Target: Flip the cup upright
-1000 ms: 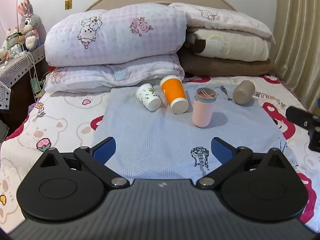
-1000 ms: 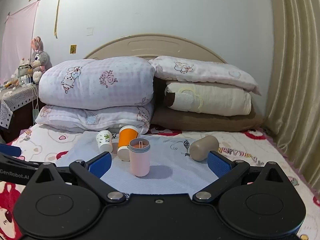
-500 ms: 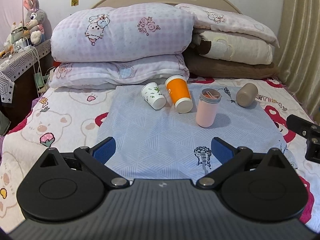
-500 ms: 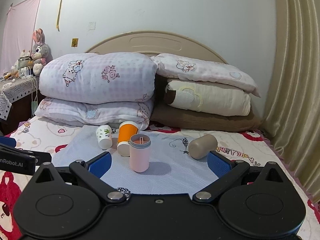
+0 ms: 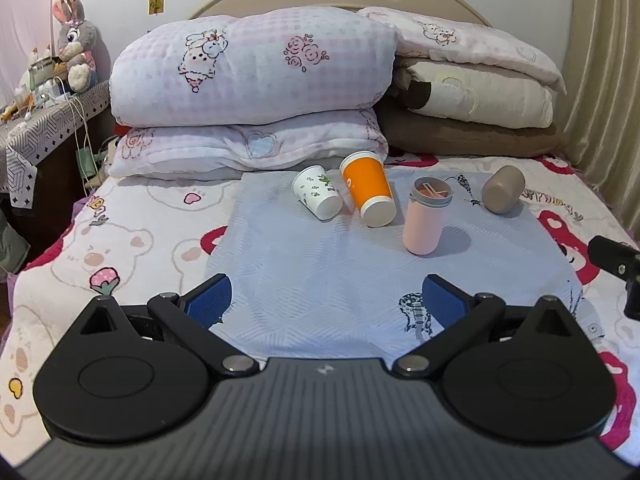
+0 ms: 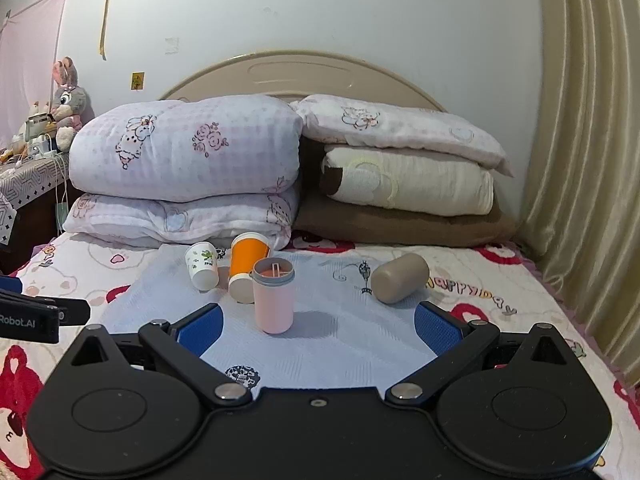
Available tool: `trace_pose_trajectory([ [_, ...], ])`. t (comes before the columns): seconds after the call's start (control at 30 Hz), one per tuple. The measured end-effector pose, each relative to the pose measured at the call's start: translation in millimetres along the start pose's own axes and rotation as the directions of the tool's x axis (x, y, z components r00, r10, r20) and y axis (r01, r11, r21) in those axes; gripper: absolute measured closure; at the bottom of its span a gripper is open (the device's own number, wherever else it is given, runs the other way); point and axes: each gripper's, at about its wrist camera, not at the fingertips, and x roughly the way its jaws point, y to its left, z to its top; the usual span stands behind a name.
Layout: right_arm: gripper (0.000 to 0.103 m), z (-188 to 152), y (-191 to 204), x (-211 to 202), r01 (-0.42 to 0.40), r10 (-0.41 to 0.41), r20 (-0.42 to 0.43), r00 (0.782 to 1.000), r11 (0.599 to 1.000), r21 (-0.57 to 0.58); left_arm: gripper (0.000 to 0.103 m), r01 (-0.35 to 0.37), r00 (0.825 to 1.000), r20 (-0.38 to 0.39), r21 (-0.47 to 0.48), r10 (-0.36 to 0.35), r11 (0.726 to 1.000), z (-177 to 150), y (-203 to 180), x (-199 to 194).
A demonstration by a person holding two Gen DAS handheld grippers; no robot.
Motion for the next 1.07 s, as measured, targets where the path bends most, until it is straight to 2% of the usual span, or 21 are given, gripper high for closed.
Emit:
trace_pose_trajectory([
  [0.47, 0.000, 0.1, -0.4, 1.9, 0.010, -0.010, -0.021, 1.000, 1.000, -0.002, 0.000, -0.015, 1.000, -0.007, 0.026, 0.016, 1.000, -0.8, -4.7, 2.1],
  [0.8, 0.000, -0.1, -4.1, 0.9, 0.015, -0.015, -0.021, 1.000, 1.000, 0.000, 0.000, -0.030, 0.998, -0.045, 0.034, 0.032, 0.999, -1.2, -3.9, 9.2],
  [1.07, 0.000, 0.2, -6.4, 1.7, 0.018, -0.018, -0.023, 1.000, 1.000, 0.003, 0.000, -0.033, 0.999, -0.036, 0.033, 0.034, 0.999, -0.3, -1.0, 8.9],
])
